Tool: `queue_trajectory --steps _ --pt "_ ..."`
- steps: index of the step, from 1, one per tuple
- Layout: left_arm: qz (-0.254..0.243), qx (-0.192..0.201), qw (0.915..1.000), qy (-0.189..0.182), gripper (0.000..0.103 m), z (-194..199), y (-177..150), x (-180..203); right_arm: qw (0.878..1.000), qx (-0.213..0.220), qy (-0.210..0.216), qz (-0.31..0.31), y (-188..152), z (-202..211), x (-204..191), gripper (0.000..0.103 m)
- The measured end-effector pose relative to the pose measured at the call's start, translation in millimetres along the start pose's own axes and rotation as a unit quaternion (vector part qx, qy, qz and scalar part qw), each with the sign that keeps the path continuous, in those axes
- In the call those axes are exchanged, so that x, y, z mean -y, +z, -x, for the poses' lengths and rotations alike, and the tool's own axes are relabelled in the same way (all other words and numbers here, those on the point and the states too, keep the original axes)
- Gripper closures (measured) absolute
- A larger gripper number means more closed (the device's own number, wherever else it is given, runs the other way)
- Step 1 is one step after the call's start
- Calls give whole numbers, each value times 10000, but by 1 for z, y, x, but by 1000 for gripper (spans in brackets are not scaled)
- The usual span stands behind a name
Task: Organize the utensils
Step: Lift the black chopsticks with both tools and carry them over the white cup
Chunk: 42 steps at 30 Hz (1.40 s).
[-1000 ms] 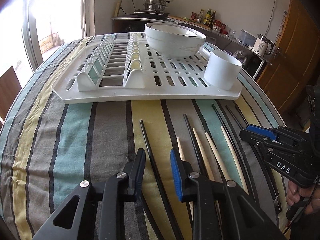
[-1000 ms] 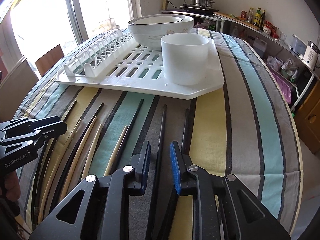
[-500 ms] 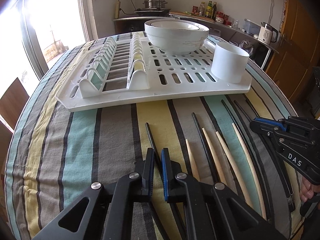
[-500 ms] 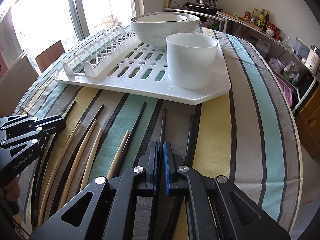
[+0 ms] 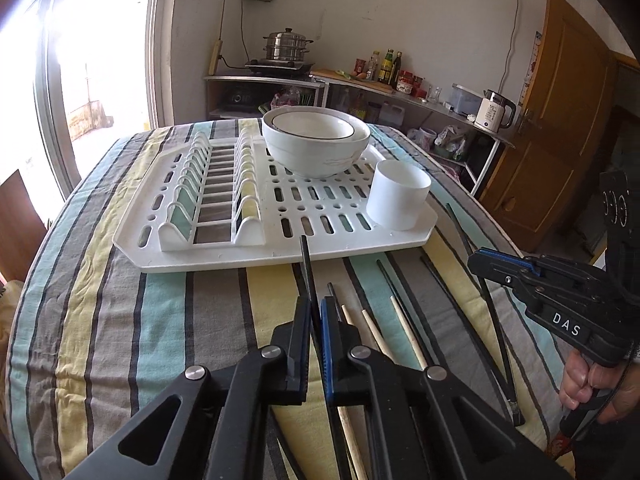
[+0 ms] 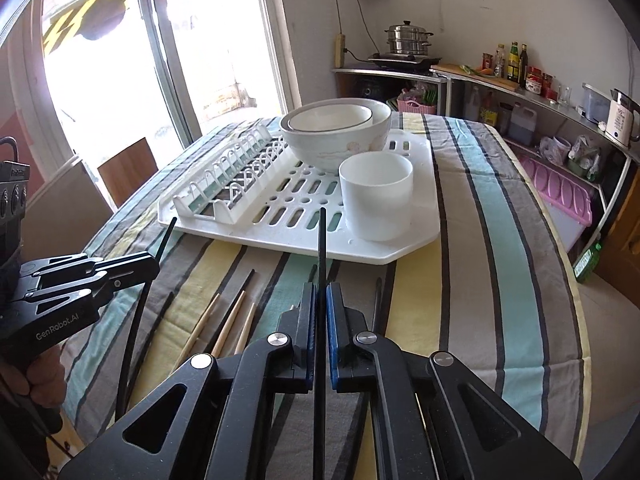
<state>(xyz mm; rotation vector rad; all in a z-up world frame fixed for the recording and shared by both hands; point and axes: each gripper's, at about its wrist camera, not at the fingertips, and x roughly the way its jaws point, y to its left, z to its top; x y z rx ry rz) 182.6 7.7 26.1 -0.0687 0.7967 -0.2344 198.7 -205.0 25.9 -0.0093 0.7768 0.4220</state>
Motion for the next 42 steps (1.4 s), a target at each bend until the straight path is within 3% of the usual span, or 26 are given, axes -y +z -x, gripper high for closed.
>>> queue_trajectory --steps 10,18,33,42 --pt "-113 733 9970 -200 99 49 35 8 9970 726 125 -238 20 39 6 98" --pt "-211 1175 9923 -332 99 60 81 18 9938 1087 42 -212 43 60 10 98" --pt "-457 1511 9856 -612 100 52 176 55 9887 1480 -96 -223 113 73 31 98" --pt "-408 1464 9853 -781 100 20 220 67 9865 1596 -114 -352 144 63 53 98"
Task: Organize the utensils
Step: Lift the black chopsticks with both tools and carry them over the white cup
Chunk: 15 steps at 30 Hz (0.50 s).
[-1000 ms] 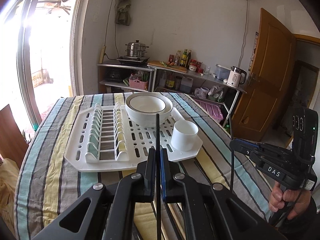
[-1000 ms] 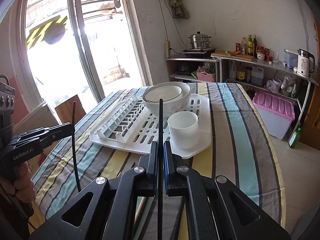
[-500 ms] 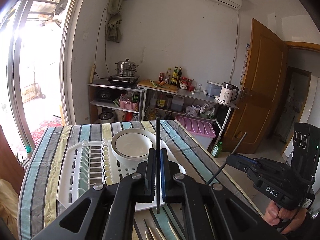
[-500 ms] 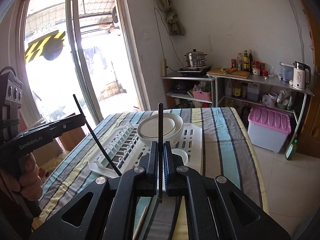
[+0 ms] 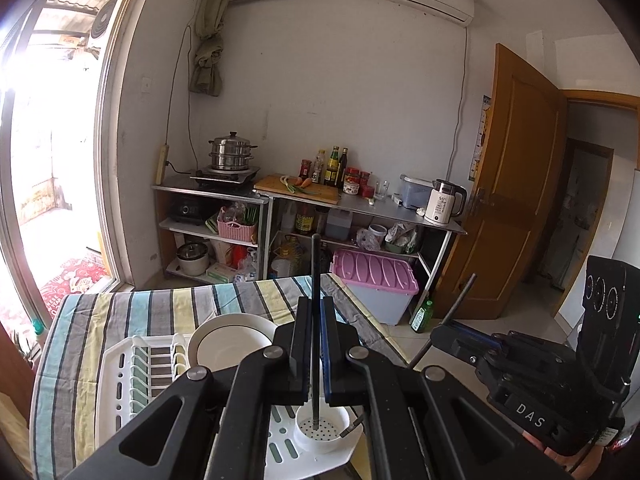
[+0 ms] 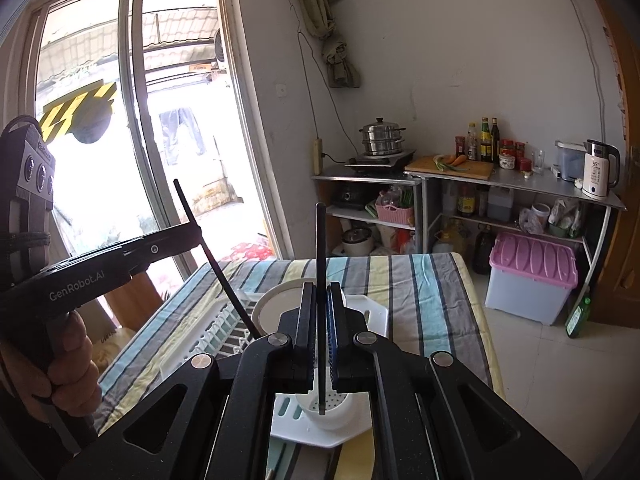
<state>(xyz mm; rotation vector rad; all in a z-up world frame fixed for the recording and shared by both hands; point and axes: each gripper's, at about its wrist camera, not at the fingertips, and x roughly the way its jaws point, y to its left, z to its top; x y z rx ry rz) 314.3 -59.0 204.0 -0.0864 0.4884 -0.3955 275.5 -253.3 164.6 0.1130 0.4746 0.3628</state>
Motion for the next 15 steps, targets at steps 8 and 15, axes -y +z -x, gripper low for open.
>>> queue_trajectory --steps 8,15 --pt "271 -590 9979 -84 100 -59 -21 -15 9994 -327 60 -95 -13 -41 8 98" --pt "371 -886 9954 22 99 -94 -40 -30 9978 -617 -23 -256 -29 -69 25 98"
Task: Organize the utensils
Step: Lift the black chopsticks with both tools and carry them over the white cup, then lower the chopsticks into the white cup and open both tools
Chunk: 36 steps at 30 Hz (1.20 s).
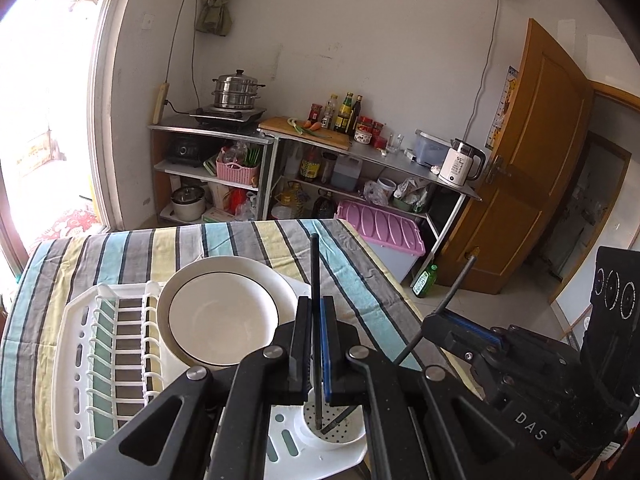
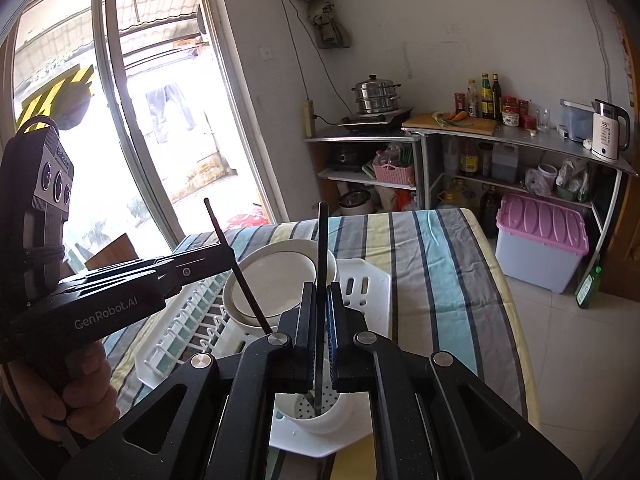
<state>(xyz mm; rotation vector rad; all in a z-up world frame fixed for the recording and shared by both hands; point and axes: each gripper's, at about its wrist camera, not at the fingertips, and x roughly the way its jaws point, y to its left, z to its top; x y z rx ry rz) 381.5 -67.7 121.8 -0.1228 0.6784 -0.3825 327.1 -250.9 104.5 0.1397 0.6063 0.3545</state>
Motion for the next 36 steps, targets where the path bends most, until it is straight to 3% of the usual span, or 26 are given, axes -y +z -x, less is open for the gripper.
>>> queue_trajectory --steps 2,7,9,13,19,25,36 --pt "41 -32 10000 6 99 -6 3 -3 10000 -10 3 -61 2 -1 4 98" --pt "74 -87 9991 419 99 -24 9 -13 9998 -137 -14 -128 10 -11 12 97" --pt "70 -118 9991 410 99 -28 7 -16 9996 -234 -72 -123 10 -15 14 97" --pt "70 -122 9993 361 89 -30 4 -21 9993 -286 -199 -104 6 -18 18 86" --pt "64 4 9991 423 87 -8 -13 -24 9994 -224 -264 -59 -6 -4 16 85" --pt "-88 223 9986 470 87 46 -56 -18 9995 -49 -261 189 -32 33 -2 85" --pt "-268 271 9981 480 87 134 -168 -5 9987 -28 -21 509 -117 98 -42 84"
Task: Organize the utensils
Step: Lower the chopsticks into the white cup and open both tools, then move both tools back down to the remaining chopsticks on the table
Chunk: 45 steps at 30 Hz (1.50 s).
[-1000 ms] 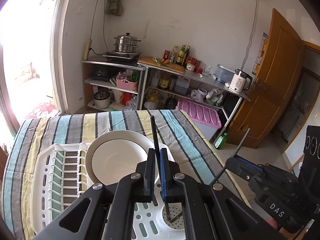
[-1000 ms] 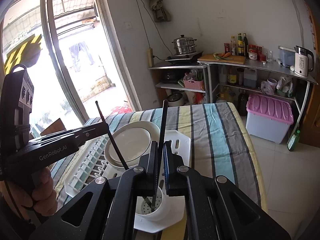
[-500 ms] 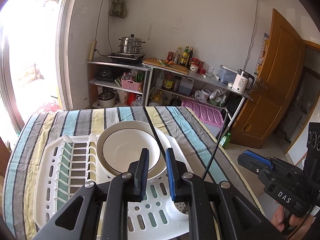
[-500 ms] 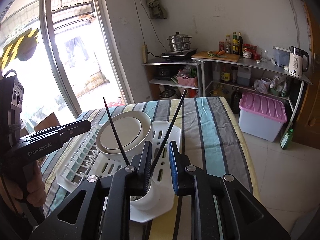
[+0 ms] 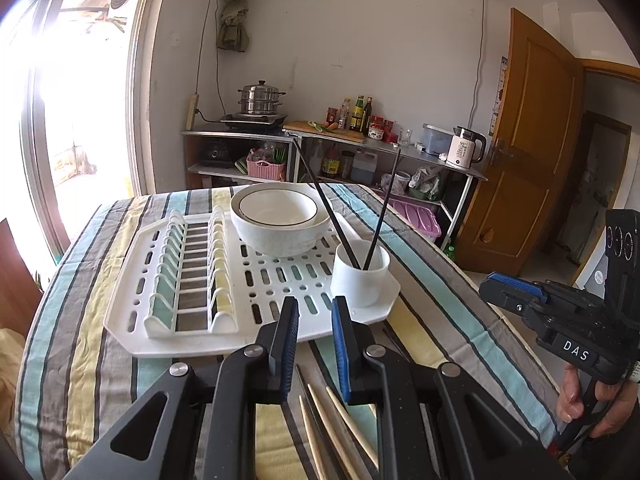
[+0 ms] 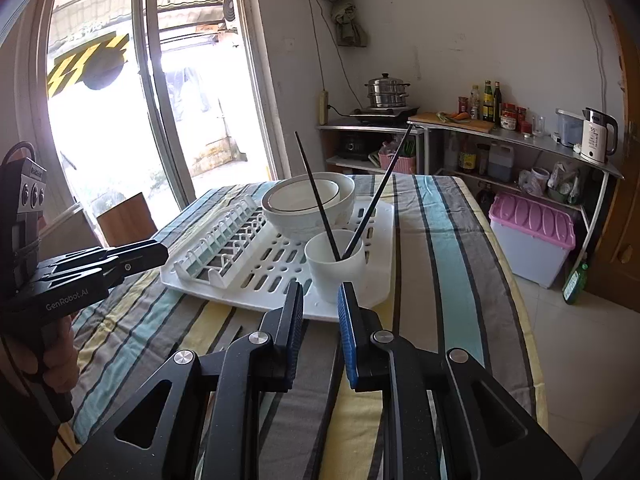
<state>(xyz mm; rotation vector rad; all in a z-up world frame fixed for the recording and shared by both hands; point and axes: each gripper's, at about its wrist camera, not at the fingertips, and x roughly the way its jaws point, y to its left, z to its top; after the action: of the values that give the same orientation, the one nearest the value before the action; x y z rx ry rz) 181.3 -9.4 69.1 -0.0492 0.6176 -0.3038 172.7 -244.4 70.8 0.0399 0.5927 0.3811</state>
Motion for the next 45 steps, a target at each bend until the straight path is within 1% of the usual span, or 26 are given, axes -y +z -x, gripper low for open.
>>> queue_trajectory --steps 4,7,10,14,21,25,31,37,41,45 --pt "-8 -55 10000 74 87 19 -31 3 9999 -113 101 30 -24 13 -11 84" --pt "54 -158 9997 174 87 28 -51 1 9998 -185 72 9 -42 19 -17 85" --pt "141 -262 9993 205 87 33 -68 -3 9995 -292 121 -62 -58 22 -20 85" --pt "207 -404 9987 252 87 35 -84 -9 9991 -414 114 -54 -71 23 -25 84" --pt "189 -594 9976 293 87 21 -90 -9 9988 -492 70 35 -73 14 -30 85" --pt "159 -809 9962 277 87 6 -93 -6 9983 -584 36 24 -75 4 -29 85" --pt "176 -1144 9929 270 87 -20 -98 -4 9966 -818 -85 -6 -76 -18 -21 85" --pt "153 -1349 9903 310 87 -38 -99 -2 9936 -1084 -313 -36 -73 -42 -7 85" --pt "135 -1496 9879 380 87 -49 -98 -1 9911 -1275 -388 -14 -71 -60 -1 85" --pt "84 -1522 9872 472 86 -56 -95 1 9886 -1445 -424 41 -66 -76 2 85"
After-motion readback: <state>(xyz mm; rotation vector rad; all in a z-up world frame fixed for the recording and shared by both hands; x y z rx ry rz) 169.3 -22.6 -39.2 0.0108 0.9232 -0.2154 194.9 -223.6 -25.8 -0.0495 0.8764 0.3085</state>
